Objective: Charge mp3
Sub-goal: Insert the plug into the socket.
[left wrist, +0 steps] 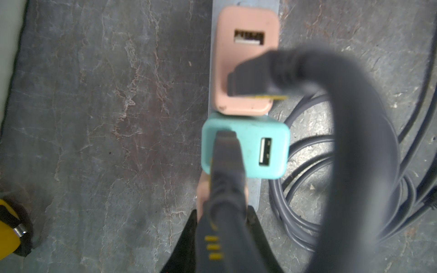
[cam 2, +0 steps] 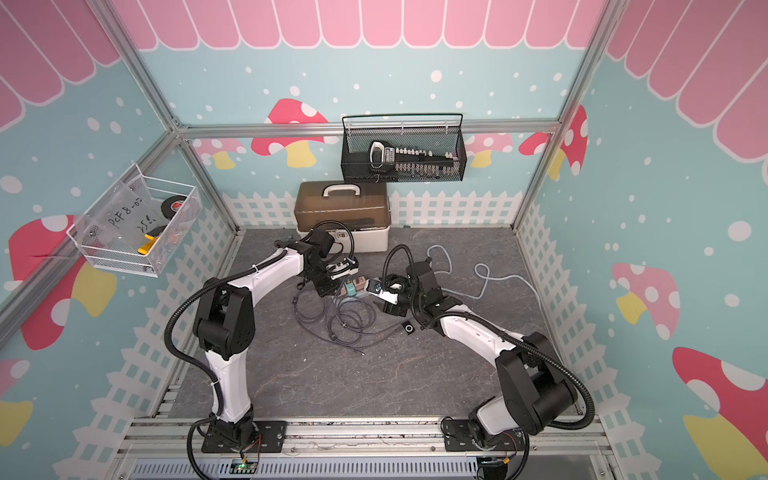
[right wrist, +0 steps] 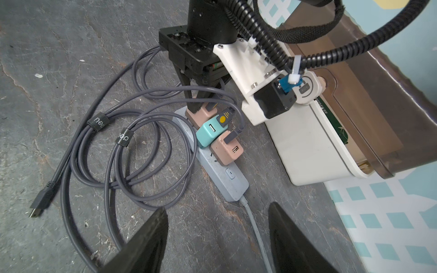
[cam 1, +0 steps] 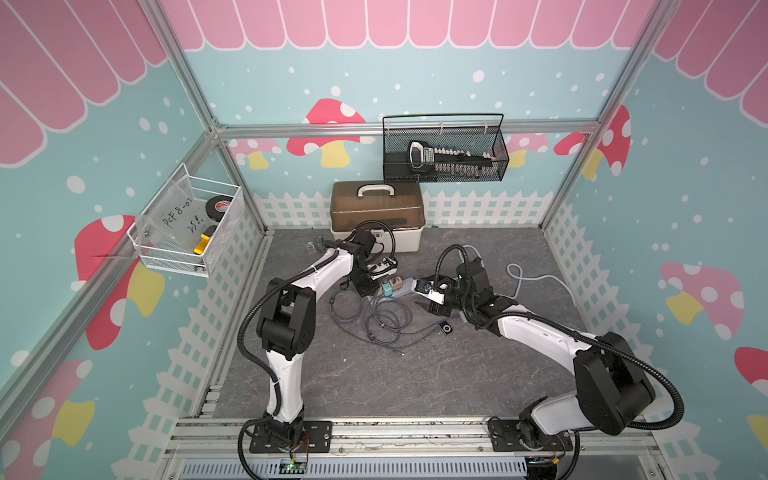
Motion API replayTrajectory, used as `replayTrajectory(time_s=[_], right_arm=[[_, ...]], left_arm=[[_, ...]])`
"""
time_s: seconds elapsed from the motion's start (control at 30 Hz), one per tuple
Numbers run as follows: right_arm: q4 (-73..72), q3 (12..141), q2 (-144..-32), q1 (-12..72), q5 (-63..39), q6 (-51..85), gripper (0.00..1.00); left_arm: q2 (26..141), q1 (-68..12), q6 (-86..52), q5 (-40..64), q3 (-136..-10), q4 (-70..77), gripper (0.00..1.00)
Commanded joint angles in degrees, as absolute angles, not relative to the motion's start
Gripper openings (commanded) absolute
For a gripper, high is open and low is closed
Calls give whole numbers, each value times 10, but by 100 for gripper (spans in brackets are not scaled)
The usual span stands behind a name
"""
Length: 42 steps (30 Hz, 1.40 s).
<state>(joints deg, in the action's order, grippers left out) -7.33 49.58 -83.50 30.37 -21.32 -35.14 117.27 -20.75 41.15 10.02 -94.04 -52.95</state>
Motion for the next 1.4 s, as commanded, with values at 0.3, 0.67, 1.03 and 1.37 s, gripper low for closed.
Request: replayTrajectory(time_s=[0.3,0.67,1.03,1.37], right_arm=[[-60,475,-794,302,-212,-360,64],[-60,477,-800,303,-211,-359,66],[-64,474,-795,303,-208,-361,67],[-64,458,-782,302,-214,-336,67]], left_arm=[[1257,-215,399,126,-897,-542,0],[1207,-215,377,99,-917,-525,13],[1157,-204,361,115,-963,-515,57],[1094,-186,344,92,-929,-499,99]])
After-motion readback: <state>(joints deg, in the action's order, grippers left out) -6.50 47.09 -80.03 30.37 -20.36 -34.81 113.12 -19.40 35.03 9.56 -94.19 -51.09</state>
